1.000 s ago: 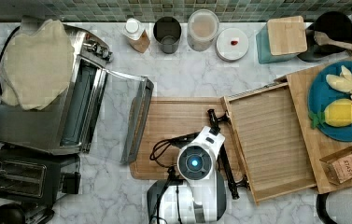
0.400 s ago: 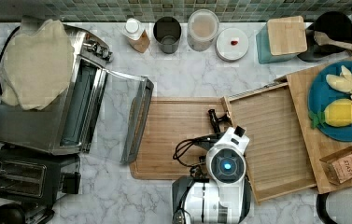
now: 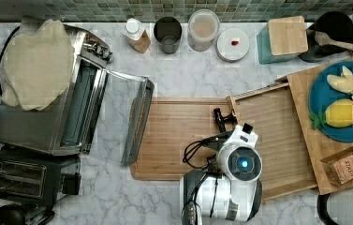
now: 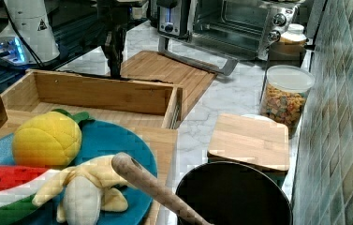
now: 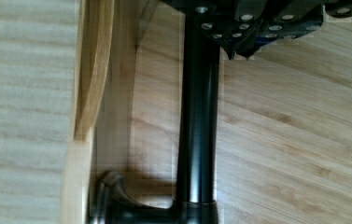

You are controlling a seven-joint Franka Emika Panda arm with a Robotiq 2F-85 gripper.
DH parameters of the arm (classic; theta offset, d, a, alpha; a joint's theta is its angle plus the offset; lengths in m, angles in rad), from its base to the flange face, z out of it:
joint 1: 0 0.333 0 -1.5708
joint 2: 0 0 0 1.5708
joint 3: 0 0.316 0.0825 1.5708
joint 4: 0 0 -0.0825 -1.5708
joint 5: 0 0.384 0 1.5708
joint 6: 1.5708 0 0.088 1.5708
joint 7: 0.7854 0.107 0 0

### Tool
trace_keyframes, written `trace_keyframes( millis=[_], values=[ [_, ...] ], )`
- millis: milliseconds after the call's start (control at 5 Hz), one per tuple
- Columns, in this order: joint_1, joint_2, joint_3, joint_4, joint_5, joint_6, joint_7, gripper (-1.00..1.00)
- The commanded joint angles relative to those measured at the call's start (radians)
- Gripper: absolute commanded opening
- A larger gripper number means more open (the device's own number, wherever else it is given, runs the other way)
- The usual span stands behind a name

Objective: Close the drawer.

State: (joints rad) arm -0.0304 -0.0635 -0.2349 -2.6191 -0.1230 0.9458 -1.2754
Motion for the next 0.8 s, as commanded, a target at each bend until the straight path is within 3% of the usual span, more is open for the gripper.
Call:
trace_keyframes(
  millis=[200, 600, 800],
  values=[
    [-0.123, 0.259, -0.152, 0.41, 0.119, -0.069, -0.184, -1.0],
    [-0.191, 0.353, -0.202, 0.549, 0.166, -0.053, -0.255, -1.0],
    [-0.186, 0.361, -0.234, 0.556, 0.111, -0.024, -0.209, -1.0]
  ],
)
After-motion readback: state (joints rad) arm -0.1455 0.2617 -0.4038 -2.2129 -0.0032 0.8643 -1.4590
